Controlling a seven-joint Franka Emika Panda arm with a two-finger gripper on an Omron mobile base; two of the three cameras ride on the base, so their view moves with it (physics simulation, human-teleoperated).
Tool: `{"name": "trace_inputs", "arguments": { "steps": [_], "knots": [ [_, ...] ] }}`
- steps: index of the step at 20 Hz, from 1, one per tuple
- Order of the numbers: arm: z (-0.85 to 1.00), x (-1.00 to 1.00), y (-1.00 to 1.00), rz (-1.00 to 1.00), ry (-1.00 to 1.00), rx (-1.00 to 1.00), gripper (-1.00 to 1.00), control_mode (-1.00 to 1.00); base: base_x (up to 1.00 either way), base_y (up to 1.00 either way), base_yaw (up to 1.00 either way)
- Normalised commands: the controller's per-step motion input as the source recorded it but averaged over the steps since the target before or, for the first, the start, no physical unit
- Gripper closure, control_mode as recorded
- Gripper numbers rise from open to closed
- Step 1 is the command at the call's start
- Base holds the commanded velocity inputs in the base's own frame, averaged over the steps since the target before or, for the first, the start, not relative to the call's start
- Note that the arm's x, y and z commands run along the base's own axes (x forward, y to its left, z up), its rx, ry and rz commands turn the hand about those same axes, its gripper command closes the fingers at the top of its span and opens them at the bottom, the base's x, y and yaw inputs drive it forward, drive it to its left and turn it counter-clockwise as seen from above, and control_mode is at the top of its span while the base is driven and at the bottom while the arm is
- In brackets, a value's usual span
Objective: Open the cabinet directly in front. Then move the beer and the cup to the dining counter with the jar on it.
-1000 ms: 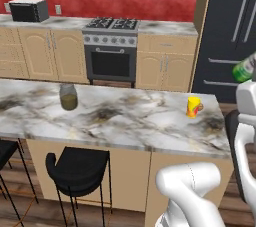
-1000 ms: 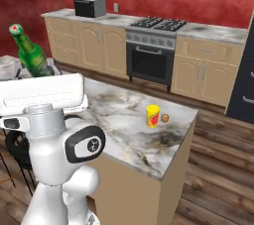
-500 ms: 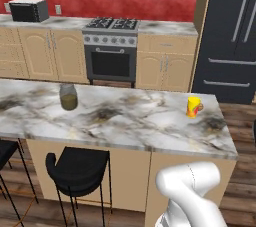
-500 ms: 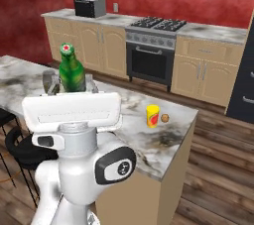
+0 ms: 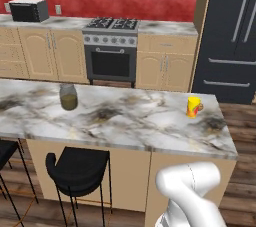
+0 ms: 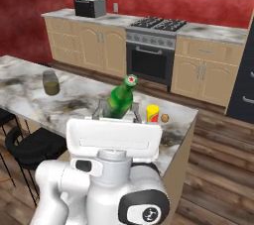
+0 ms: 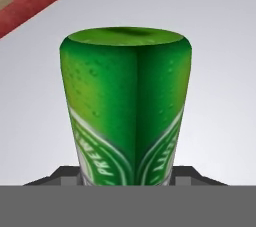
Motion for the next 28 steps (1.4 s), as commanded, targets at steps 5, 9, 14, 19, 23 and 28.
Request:
{"name": "trace_inputs", "arguments": {
  "steps": [5,9,14,19,23,28],
  "knots": [
    [-0.38,-0.10,-0.73,0.01,0.21,0.00,1.00,-1.00,0.00,0.00,0.00],
    [-0.05,0.00,-0.43,0.08,0.26,-0.02,1.00,-1.00,0.00,0.00,0.00],
    [0.00,-0.06,-0.10,0.18,0.20,-0.11,1.00,-1.00,0.00,0.00,0.00],
    [0.00,-0.31,-0.14,0.25,0.02,-0.16,1.00,-1.00,0.00,0.00,0.00],
    [-0.04,-0.50,-0.30,0.24,0.00,-0.19,1.00,-1.00,0.00,0.00,0.00],
    [-0.04,-0.28,-0.22,0.22,0.13,-0.27,1.00,-1.00,0.00,0.00,0.00]
  ]
}}
